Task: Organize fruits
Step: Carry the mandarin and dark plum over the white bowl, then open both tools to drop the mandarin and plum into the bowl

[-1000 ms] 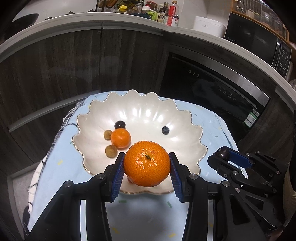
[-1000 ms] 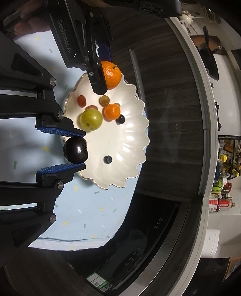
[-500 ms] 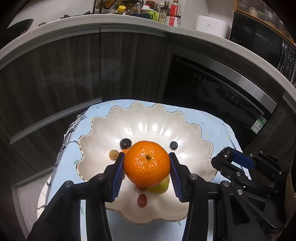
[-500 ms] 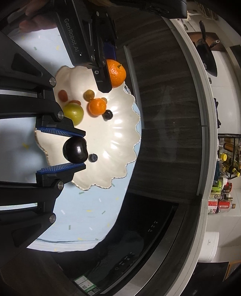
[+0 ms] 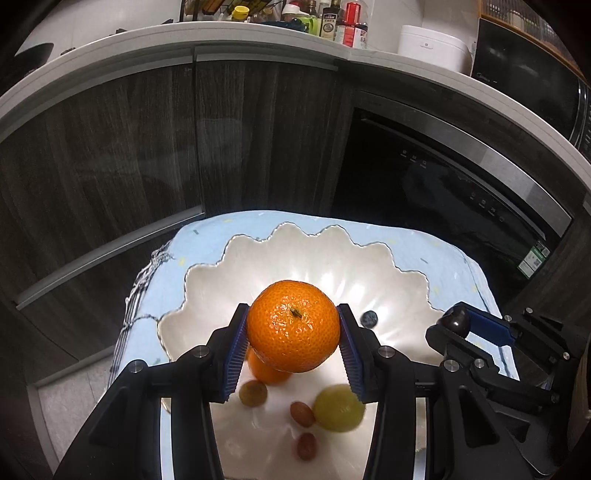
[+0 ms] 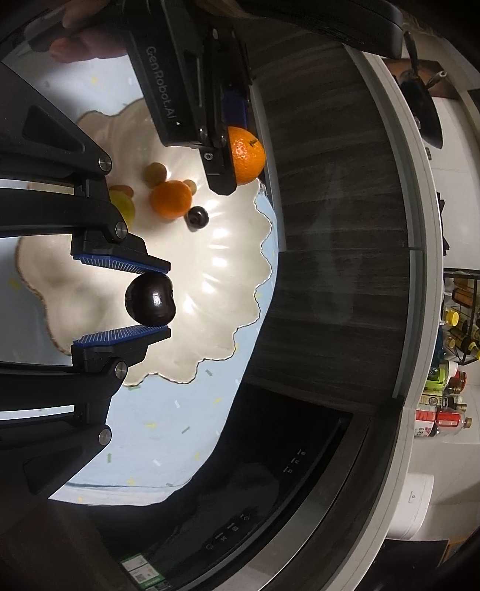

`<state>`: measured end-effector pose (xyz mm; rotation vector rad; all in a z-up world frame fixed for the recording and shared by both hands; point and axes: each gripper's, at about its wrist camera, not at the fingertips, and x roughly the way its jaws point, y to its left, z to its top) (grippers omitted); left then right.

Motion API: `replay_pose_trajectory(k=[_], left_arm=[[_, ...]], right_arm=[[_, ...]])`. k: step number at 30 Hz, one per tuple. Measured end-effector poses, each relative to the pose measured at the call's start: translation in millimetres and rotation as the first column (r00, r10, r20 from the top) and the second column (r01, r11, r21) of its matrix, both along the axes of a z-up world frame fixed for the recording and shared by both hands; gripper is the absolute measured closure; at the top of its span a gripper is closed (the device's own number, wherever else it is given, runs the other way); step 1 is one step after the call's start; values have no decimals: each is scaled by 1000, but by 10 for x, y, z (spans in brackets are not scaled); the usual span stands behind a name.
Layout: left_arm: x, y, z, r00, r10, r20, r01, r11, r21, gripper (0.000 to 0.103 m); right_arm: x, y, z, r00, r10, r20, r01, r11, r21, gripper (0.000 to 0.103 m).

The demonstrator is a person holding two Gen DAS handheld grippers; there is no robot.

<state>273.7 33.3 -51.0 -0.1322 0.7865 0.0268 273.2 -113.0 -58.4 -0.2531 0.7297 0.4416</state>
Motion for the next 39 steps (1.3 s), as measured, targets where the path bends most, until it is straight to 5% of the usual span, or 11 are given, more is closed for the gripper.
replay_pose_trajectory(k=[20, 23, 29, 34, 39], left_arm=[[209, 136, -173, 999, 7, -43, -7, 1000, 2, 57], [199, 139, -155, 999, 19, -32, -18, 1000, 16, 41], [169, 133, -86, 1000, 27, -9, -27, 999, 35, 27], [106, 146, -33, 999, 43, 9, -43, 998, 36, 10], [54, 138, 11, 999, 36, 14, -37, 998, 42, 8]], right_arm=[[238, 177, -91, 1000, -5, -14, 4, 999, -48, 73], [251, 171, -106, 1000, -19, -16, 18, 998, -54, 72], [243, 108, -64, 998, -65, 13, 65, 997, -51, 29], [258, 25, -29, 994, -104, 15, 105, 993, -47, 26], [246, -22, 12, 993, -119, 3, 119, 992, -36, 26]])
